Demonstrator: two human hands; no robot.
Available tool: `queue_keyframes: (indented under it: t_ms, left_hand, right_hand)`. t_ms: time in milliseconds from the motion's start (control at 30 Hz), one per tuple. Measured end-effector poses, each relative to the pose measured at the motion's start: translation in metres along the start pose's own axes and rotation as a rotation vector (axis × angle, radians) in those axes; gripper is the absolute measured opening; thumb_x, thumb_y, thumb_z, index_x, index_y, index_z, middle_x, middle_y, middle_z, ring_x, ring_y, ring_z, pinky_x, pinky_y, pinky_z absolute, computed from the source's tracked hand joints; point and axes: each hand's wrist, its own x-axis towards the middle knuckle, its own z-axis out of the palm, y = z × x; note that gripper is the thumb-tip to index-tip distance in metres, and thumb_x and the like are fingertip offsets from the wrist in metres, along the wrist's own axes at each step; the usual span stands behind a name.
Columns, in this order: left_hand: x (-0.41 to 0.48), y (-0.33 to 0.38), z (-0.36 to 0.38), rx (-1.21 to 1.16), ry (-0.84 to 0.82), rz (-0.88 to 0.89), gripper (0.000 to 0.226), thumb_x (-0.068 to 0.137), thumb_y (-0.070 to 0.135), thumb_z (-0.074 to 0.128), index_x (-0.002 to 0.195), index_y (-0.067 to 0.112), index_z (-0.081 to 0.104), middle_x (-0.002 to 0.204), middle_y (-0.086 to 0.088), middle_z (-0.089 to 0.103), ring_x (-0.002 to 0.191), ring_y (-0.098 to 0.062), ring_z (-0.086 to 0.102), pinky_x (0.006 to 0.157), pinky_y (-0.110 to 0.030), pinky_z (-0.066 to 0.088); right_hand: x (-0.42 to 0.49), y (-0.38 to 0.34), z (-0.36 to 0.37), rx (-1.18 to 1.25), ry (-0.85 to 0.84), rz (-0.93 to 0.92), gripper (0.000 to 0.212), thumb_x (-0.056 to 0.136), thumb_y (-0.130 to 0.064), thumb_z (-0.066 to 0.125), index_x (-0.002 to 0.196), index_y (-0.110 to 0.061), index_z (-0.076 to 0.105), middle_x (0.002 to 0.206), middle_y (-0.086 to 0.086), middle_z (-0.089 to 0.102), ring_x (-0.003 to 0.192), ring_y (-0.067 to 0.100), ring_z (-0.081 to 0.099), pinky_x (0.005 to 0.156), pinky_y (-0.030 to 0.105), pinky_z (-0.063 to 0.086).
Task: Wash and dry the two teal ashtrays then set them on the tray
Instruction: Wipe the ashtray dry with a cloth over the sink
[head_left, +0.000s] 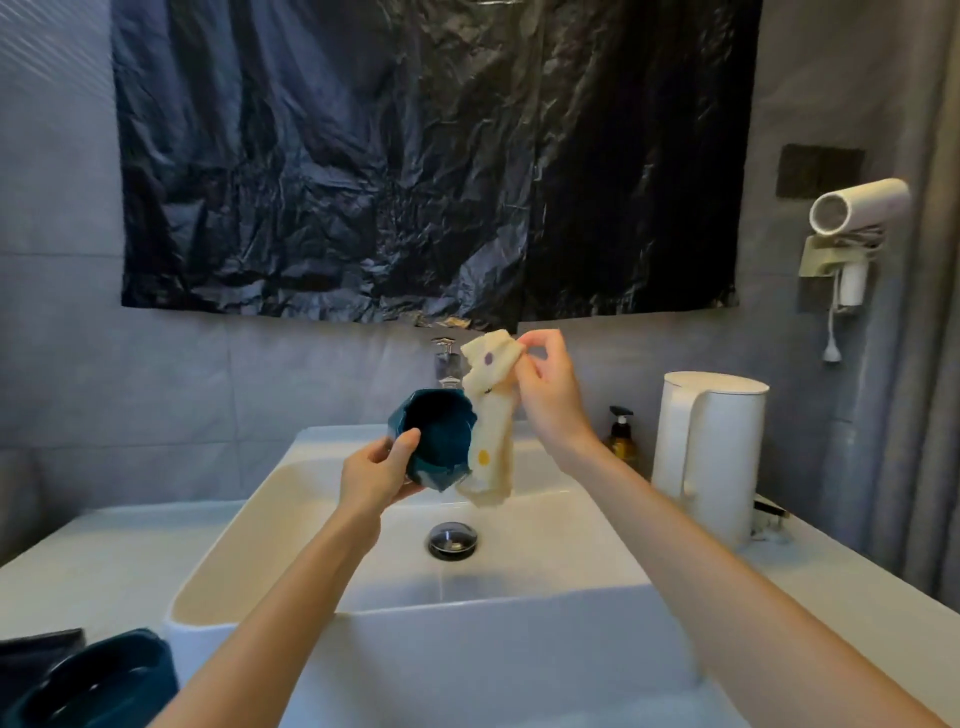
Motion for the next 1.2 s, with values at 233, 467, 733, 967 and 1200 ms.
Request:
queue_keyframes:
  t_ms: [233,467,733,967,1200]
  left_hand:
    - [-0.001,-0.005,-0.003,0.079,-0.001,0.138,0.010,0.090,0.024,0.063,0.092,0.015,0.065,0.089,-0.003,0.068,0.088,-0.022,0.067,0.070,-0.028,0.058]
    - [-0.003,-0.011,-0.005,0.232,-0.036,0.345,0.012,0.081,0.018,0.071,0.084,0.028,0.067,0.084,0.010,0.070,0.084,-0.015,0.068,0.072,-0.031,0.058]
    - [-0.007,-0.012,0.001,0.229,-0.069,0.307,0.022,0.084,0.017,0.070,0.105,0.016,0.068,0.097,0.000,0.070,0.092,-0.023,0.066,0.077,-0.040,0.059]
    - [-0.006,-0.016,0.000,0.340,-0.096,0.377,0.022,0.077,0.020,0.072,0.099,0.024,0.070,0.088,0.005,0.070,0.084,-0.014,0.065,0.076,-0.036,0.057]
    - [-0.009,-0.012,0.003,0.227,-0.140,0.308,0.022,0.084,0.014,0.068,0.106,0.013,0.069,0.095,-0.002,0.069,0.086,-0.022,0.066,0.070,-0.032,0.060]
  right_hand:
    - [-0.024,0.024,0.048,-0.277,-0.361,-0.263,0.028,0.104,-0.023,0.031,0.121,-0.022,0.053,0.131,-0.003,0.050,0.122,0.012,0.045,0.108,0.045,0.034]
    - [-0.010,0.025,0.034,-0.608,-0.491,-0.520,0.041,0.096,-0.005,0.043,0.133,-0.020,0.052,0.137,-0.003,0.053,0.126,0.015,0.043,0.100,0.031,0.040]
    - [-0.013,0.053,0.023,-0.442,-0.295,-0.232,0.025,0.099,-0.017,0.048,0.120,-0.023,0.061,0.118,-0.002,0.066,0.107,0.019,0.061,0.091,0.034,0.051]
    - [-0.019,0.036,0.028,-0.515,-0.326,-0.356,0.028,0.094,-0.015,0.045,0.112,-0.027,0.063,0.114,-0.003,0.066,0.102,0.019,0.059,0.085,0.033,0.051]
    - [-0.011,0.045,0.020,-0.565,-0.352,-0.375,0.028,0.098,-0.013,0.046,0.119,-0.024,0.061,0.124,-0.003,0.062,0.109,0.019,0.059,0.091,0.032,0.049]
